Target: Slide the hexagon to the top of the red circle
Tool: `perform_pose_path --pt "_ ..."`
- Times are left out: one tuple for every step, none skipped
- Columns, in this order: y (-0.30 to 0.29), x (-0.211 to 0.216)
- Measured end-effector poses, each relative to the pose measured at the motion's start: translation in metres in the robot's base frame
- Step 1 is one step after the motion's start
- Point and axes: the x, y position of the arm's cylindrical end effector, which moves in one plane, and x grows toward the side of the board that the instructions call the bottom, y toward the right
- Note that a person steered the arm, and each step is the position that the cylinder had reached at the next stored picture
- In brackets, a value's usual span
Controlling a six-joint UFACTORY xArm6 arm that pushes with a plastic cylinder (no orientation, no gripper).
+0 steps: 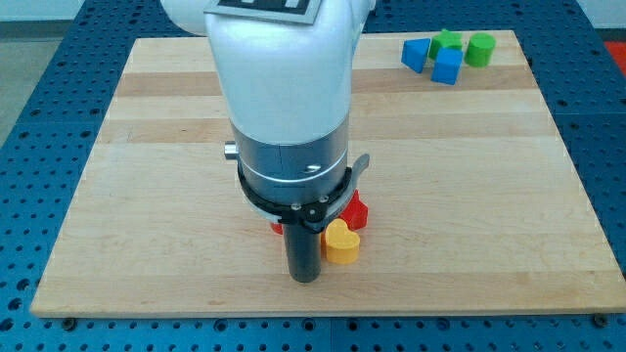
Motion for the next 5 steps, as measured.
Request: perform_pose_path --pt "0.000 -0.026" --pt "0.000 -0.046" --pt "0.000 -0.053" --pt "0.007 -0.052" --pt "0.013 -0.052"
